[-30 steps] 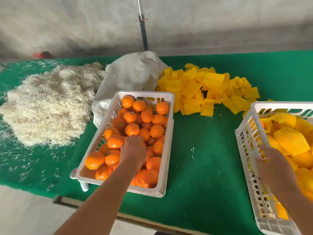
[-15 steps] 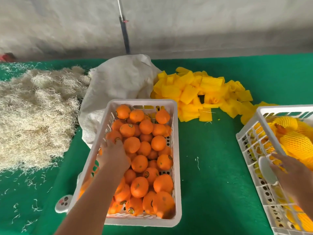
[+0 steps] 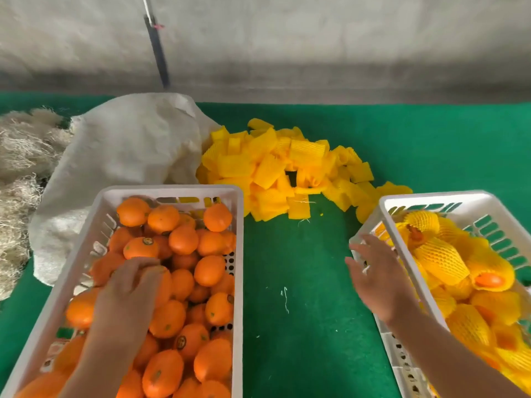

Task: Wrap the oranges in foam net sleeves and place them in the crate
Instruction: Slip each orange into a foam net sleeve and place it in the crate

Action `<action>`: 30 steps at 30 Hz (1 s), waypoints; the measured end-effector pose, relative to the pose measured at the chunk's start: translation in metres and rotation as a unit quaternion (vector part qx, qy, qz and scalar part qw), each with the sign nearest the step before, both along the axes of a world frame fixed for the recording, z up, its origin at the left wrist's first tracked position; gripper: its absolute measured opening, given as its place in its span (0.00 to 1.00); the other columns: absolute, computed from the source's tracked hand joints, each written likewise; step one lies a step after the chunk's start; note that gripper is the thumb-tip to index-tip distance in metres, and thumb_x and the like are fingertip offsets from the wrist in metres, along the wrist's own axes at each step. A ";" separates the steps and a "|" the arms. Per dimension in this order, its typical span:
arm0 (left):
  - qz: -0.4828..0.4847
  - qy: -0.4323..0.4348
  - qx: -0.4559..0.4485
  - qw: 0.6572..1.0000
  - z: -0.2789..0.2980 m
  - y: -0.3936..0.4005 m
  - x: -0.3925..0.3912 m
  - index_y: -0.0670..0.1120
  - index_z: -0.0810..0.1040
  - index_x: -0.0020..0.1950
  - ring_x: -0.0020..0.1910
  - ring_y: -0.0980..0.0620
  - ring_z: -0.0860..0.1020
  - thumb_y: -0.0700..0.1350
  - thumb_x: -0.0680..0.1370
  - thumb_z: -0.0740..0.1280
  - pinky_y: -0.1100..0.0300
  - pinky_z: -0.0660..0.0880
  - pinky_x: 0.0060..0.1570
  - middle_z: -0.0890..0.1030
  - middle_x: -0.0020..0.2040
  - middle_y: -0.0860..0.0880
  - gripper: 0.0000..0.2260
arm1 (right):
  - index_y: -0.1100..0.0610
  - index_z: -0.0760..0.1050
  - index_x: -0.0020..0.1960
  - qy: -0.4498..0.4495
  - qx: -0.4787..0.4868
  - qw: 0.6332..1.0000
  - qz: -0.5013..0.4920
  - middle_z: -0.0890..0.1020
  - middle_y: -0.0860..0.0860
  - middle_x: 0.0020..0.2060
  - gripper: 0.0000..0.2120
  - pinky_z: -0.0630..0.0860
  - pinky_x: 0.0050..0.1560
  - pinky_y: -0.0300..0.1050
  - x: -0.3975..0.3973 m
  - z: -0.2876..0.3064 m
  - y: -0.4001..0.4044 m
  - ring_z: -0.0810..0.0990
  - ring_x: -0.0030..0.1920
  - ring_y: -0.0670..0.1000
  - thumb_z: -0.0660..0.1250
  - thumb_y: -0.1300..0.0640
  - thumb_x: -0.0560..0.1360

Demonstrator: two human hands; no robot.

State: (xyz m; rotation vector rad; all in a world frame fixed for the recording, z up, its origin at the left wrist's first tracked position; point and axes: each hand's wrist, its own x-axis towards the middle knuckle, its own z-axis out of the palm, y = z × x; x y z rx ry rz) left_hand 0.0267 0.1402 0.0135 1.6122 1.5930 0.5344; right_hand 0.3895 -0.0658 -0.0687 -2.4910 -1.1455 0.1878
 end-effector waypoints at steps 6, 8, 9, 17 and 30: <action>0.090 -0.365 -0.294 0.879 -0.007 -0.030 0.107 0.44 0.83 0.62 0.51 0.44 0.88 0.46 0.86 0.64 0.44 0.86 0.42 0.87 0.55 0.45 0.11 | 0.51 0.76 0.74 0.110 -0.045 0.992 0.048 0.67 0.52 0.80 0.19 0.69 0.73 0.52 0.056 -0.015 0.123 0.72 0.75 0.56 0.67 0.50 0.83; 0.030 -0.317 -0.221 0.922 -0.016 -0.031 0.126 0.51 0.84 0.60 0.52 0.48 0.87 0.47 0.81 0.72 0.48 0.86 0.41 0.86 0.57 0.51 0.08 | 0.52 0.76 0.72 0.162 -0.003 0.987 0.008 0.70 0.53 0.76 0.19 0.76 0.60 0.46 0.087 -0.012 0.164 0.78 0.66 0.54 0.70 0.50 0.83; 0.005 -0.285 -0.190 0.940 -0.020 -0.030 0.133 0.56 0.84 0.58 0.52 0.48 0.87 0.49 0.77 0.75 0.50 0.86 0.40 0.84 0.57 0.54 0.10 | 0.51 0.77 0.71 0.191 0.028 0.981 -0.020 0.71 0.53 0.74 0.18 0.77 0.55 0.44 0.102 -0.009 0.184 0.79 0.62 0.52 0.71 0.50 0.82; -0.085 -0.120 0.006 0.989 -0.053 -0.023 0.162 0.67 0.70 0.52 0.56 0.66 0.80 0.64 0.57 0.81 0.67 0.82 0.41 0.81 0.58 0.69 0.30 | 0.51 0.77 0.74 0.311 0.108 0.939 -0.101 0.73 0.54 0.75 0.21 0.78 0.54 0.45 0.179 -0.012 0.287 0.80 0.59 0.54 0.71 0.51 0.82; -0.136 -0.123 0.076 0.980 -0.040 -0.040 0.173 0.64 0.70 0.60 0.58 0.64 0.79 0.67 0.62 0.81 0.72 0.79 0.44 0.78 0.61 0.68 0.32 | 0.48 0.79 0.45 0.336 0.310 0.873 -0.169 0.82 0.44 0.42 0.09 0.71 0.41 0.38 0.095 0.007 0.179 0.79 0.42 0.41 0.80 0.51 0.74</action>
